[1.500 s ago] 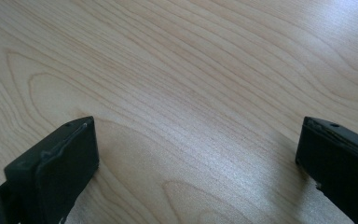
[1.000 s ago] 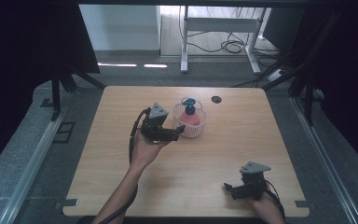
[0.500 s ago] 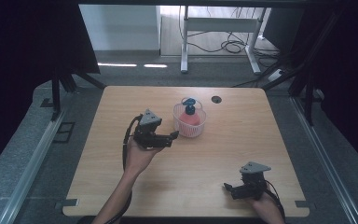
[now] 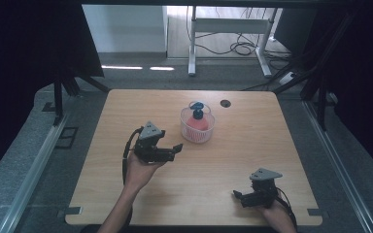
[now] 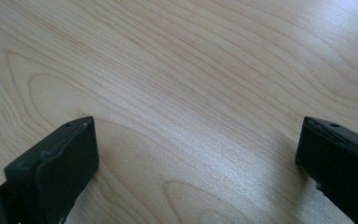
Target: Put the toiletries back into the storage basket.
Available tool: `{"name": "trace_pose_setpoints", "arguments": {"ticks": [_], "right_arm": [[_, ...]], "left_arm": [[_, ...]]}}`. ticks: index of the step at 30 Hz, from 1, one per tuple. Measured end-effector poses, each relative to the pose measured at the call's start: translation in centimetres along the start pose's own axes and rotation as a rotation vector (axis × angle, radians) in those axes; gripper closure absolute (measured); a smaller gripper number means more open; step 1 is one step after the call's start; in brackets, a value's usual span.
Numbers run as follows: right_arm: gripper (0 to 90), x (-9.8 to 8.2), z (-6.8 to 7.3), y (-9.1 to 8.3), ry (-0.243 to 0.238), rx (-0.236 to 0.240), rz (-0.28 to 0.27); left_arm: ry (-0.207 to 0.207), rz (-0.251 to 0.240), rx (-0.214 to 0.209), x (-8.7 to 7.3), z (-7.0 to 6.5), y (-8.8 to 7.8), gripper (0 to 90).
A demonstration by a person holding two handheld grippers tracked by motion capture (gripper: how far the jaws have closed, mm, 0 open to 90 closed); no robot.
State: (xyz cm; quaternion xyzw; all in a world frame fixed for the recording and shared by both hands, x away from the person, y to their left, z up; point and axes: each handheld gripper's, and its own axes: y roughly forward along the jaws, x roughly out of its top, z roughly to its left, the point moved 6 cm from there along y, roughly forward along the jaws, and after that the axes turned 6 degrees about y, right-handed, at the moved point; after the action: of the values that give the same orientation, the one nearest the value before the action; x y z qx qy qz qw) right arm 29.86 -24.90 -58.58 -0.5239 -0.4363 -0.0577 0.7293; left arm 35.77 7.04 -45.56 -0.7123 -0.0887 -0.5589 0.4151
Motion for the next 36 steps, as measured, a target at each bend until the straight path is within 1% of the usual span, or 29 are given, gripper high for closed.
{"name": "trace_pose_setpoints", "arguments": {"ticks": [4, 11, 24, 36], "right_arm": [[0.0, 0.0, 0.0, 0.0, 0.0, 0.0, 0.0], [0.0, 0.0, 0.0, 0.0, 0.0, 0.0, -0.001], [0.0, 0.0, 0.1, 0.0, 0.004, 0.0, 0.0], [0.0, 0.0, 0.1, 0.0, 0.004, -0.001, 0.0]], "left_arm": [[0.009, 0.01, 0.004, -0.7, -0.2, -0.4, 16.9], [0.004, 0.015, 0.008, -1.9, -0.3, -1.2, 16.9], [-0.018, 0.005, 0.016, -3.9, -0.5, -2.8, 16.9], [-0.029, -0.003, 0.022, -5.5, -0.8, -4.1, 16.8]]}}
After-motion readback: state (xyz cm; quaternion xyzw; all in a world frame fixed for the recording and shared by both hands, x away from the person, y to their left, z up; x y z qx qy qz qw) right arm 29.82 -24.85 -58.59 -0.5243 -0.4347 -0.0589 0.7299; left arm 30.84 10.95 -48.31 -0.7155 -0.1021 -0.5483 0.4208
